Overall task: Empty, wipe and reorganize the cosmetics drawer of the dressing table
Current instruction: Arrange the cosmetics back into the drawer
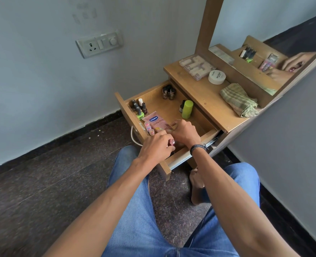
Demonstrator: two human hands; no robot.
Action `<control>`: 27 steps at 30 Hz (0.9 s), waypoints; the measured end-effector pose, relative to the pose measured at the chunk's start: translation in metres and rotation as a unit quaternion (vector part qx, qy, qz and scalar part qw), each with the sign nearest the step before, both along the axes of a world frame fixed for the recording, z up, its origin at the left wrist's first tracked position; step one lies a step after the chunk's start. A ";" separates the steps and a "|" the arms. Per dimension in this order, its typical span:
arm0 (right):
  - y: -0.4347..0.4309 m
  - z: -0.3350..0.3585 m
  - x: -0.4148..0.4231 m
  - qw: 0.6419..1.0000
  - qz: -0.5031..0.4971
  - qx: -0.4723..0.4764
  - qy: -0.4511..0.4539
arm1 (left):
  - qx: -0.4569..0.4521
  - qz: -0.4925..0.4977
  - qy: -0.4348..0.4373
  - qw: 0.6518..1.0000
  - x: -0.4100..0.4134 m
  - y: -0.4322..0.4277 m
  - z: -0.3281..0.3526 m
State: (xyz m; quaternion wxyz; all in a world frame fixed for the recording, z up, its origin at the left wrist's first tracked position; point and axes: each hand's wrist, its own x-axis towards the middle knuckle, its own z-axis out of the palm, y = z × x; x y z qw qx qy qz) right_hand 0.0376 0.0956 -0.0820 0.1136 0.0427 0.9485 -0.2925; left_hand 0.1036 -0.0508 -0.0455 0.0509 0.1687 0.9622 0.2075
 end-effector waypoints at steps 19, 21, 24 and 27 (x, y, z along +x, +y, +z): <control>0.001 -0.003 -0.001 1.000 -0.004 -0.001 0.004 | -0.084 0.026 0.061 0.994 0.000 0.014 -0.005; 0.003 -0.004 -0.002 1.000 -0.001 0.000 0.001 | -0.073 0.028 0.044 0.996 -0.002 0.013 -0.009; 0.003 -0.003 -0.003 1.000 0.007 -0.005 -0.001 | -0.068 0.013 0.026 0.997 -0.006 0.009 -0.014; 0.002 -0.005 -0.004 1.000 0.022 -0.013 0.001 | -0.074 -0.008 0.015 0.997 -0.007 0.005 -0.016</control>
